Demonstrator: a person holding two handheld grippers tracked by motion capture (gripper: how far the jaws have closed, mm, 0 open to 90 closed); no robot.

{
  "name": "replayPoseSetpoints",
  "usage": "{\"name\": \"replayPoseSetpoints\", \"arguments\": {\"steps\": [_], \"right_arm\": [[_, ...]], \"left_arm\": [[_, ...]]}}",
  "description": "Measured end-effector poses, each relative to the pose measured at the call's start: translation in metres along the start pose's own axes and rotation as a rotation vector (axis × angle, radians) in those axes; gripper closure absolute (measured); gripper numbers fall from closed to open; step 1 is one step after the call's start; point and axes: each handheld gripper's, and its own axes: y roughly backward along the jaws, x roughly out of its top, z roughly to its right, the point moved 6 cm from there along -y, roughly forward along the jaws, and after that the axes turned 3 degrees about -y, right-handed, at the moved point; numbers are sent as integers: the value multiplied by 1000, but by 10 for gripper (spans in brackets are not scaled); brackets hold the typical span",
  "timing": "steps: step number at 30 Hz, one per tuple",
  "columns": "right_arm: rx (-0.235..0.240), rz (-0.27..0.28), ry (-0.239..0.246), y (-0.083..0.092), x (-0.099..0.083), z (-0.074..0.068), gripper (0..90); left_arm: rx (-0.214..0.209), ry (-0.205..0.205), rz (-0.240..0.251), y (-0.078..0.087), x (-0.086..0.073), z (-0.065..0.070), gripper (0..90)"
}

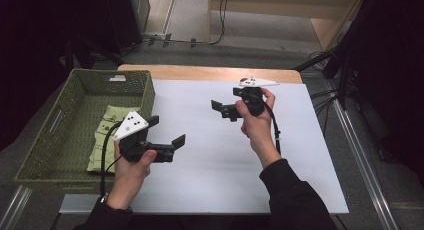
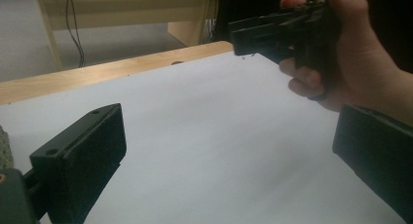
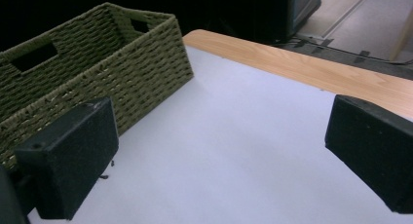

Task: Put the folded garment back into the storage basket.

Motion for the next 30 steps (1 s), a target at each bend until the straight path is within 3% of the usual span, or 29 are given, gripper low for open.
{"name": "replayPoseSetpoints", "arguments": {"steps": [9, 16, 21, 24, 30], "right_arm": [[-51, 18, 5, 33, -12, 20, 0], [-71, 49, -12, 59, -29, 31, 0], [-83, 58, -13, 68, -39, 34, 0], [-101, 56, 4, 76, -50, 36, 0], [-106, 69, -9, 86, -65, 41, 0]], "left_arm": [[-26, 9, 3, -17, -5, 8, 0], [-25, -10, -3, -24, -12, 13, 0], [-23, -3, 8, -23, -18, 12, 0], [-18, -25, 5, -24, -23, 15, 0], [-35, -37, 2, -28, -33, 21, 0]]}}
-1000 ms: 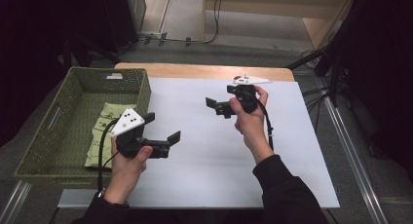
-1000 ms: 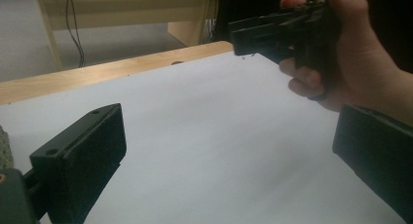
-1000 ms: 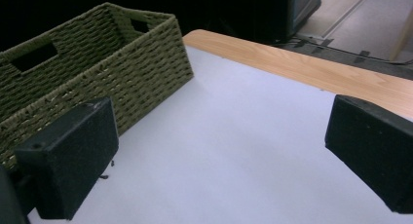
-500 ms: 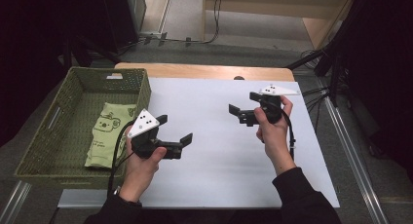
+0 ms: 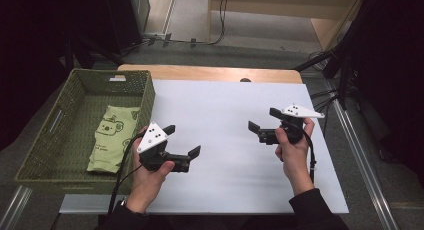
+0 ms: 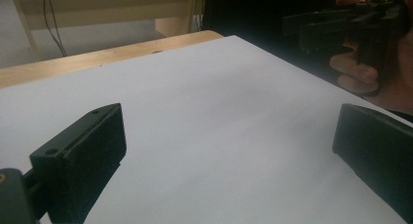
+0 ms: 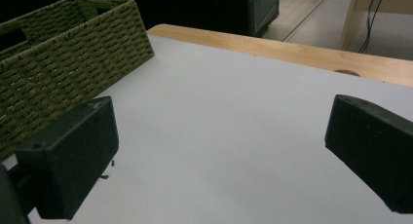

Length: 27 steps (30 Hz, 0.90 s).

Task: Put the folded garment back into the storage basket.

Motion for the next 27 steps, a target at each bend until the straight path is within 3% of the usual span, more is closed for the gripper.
{"name": "replayPoseSetpoints", "arguments": {"steps": [4, 7, 9, 13, 27], "right_arm": [[-18, 4, -1, 9, -14, 5, 0], [-24, -10, -11, 17, -33, 13, 0], [-24, -11, -11, 19, -37, 14, 0], [-43, -3, -34, 31, -58, 22, 0], [-73, -2, -32, 63, -97, 33, 0]], "left_arm": [[-6, 12, 7, -2, -6, -1, 0], [1, 10, -7, -6, -17, 2, 0], [4, 4, -12, -7, -20, 3, 0], [-13, 14, -27, -10, -32, 4, 0], [-45, 2, -61, -17, -62, 7, 0]]}}
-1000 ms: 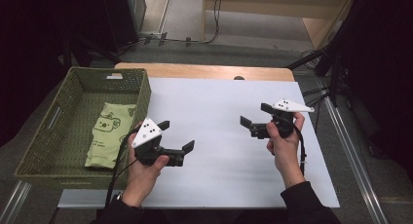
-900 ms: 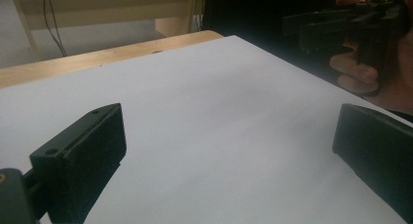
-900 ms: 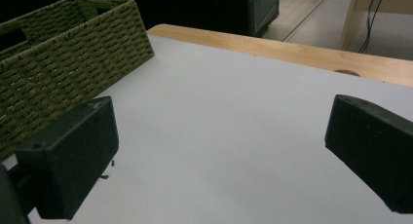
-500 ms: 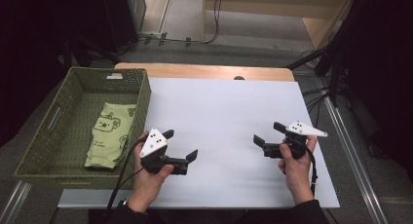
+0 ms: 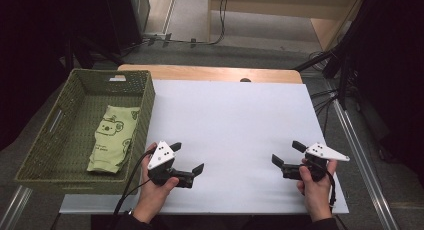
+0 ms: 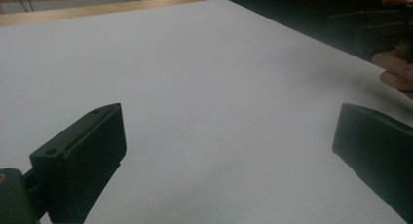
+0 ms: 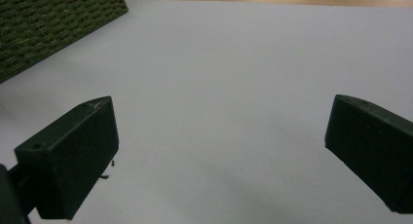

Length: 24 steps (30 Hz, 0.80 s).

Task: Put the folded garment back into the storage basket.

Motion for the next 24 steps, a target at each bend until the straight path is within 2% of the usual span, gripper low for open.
{"name": "replayPoseSetpoints", "arguments": {"steps": [4, 7, 9, 14, 17, 19, 24], "right_arm": [[-4, 4, -27, 8, -8, 5, 0], [-3, -7, -17, 13, -16, 4, 0], [10, -10, -28, 18, -23, 4, 0], [10, -8, -25, 23, -26, 2, 0], [0, -10, -7, 23, -27, 3, 0], [-5, -11, -21, 23, -28, 6, 0], [-8, -26, -3, 20, -30, 5, 0]], "left_arm": [[4, 11, 5, 1, -5, -6, 0], [14, 25, 4, 1, -11, -10, 0], [19, 15, -3, 1, -15, -10, 0], [27, 9, 1, 4, -17, -13, 0], [37, 21, 1, 4, -21, -17, 0], [46, 30, -12, 3, -27, -19, 0], [49, 31, -11, 2, -28, -20, 0]]}}
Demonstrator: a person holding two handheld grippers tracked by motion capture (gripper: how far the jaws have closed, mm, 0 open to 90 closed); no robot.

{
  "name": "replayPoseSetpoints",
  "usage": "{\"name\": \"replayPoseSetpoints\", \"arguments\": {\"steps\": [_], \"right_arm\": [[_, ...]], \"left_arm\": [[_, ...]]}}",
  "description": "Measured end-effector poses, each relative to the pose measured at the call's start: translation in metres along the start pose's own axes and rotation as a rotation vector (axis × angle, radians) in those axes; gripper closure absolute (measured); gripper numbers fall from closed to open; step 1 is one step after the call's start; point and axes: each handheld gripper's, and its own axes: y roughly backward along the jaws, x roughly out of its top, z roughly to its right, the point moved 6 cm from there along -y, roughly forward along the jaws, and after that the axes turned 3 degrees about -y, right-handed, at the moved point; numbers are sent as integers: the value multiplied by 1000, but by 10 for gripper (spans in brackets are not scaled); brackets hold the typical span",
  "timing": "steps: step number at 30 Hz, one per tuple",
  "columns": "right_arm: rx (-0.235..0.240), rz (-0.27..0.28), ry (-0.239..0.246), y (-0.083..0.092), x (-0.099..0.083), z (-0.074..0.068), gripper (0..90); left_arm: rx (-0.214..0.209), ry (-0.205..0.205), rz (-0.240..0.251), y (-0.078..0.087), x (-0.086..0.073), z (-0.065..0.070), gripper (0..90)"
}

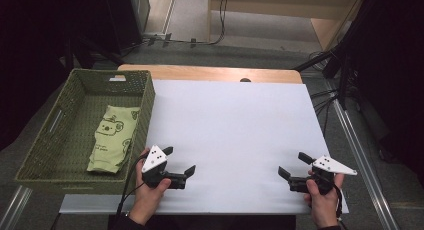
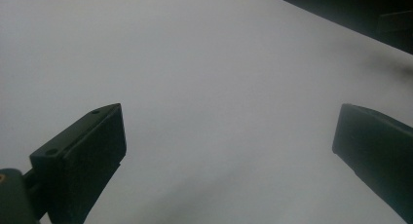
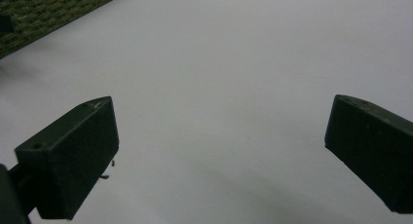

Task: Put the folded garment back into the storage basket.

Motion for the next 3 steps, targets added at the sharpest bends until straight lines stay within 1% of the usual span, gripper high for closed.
{"name": "replayPoseSetpoints", "arguments": {"steps": [3], "right_arm": [[1, -2, 2, -1, -1, 1, 0]], "left_arm": [[0, 2, -4, 0, 0, -1, 0]]}}
